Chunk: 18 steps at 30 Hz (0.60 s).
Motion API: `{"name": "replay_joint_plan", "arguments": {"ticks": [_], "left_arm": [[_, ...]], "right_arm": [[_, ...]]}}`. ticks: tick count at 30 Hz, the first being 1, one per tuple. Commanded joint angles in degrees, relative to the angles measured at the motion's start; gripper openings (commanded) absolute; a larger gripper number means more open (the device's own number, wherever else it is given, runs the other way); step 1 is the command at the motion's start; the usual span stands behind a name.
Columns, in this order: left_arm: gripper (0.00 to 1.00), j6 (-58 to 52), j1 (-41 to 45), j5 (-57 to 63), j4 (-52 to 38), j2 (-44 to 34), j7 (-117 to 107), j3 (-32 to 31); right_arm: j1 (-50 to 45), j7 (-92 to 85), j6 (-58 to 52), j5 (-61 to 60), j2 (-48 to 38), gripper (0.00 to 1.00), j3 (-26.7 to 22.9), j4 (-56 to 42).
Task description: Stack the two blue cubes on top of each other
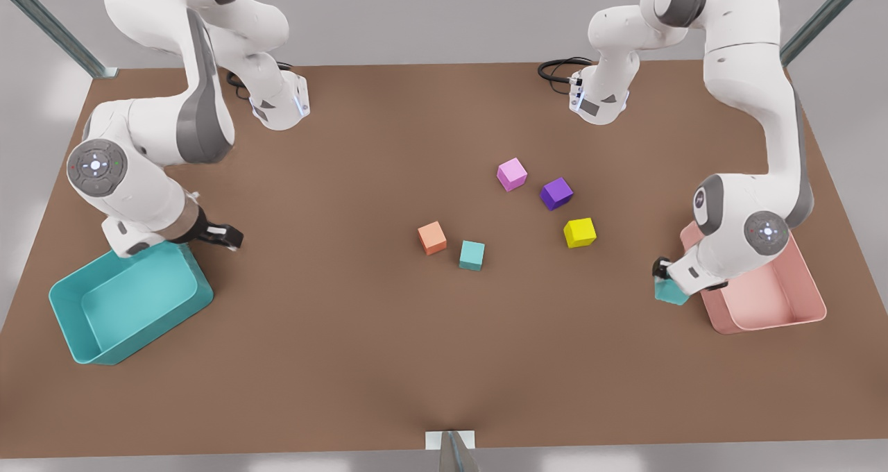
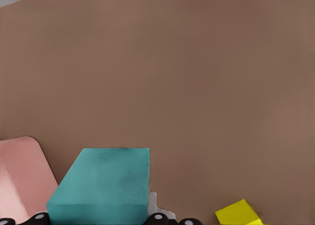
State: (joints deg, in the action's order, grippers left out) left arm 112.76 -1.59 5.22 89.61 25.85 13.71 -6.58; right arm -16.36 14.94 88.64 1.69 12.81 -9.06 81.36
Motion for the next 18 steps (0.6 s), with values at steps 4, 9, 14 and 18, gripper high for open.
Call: {"name": "replay_joint_plan", "arguments": {"ticks": [4,9,14,18], "left_arm": [[0.64,-18.4,19.5,-2.6,-6.9,8.5,-31.8,-3.5],[0.64,-9.9,22.4,-4.6,-10.7,15.7,-46.0,-6.9],[0.65,-8.9,23.8,-5.9,-10.5,16.4,-58.6,-11.0],[0.65,-4.6,25.0,-5.7,-11.0,17.7,-58.8,-11.0]], "right_arm": [[-0.3,-38.9,-7.1,1.7,-1.4,1.0,0.2,1.7],[-0.6,-38.1,-7.2,1.7,-1.4,1.0,0.4,2.7],[-0.7,-37.4,-7.2,1.7,-1.3,1.0,0.4,3.2],[-0.8,-37.2,-7.1,1.7,-1.1,1.0,0.4,3.3]]}}
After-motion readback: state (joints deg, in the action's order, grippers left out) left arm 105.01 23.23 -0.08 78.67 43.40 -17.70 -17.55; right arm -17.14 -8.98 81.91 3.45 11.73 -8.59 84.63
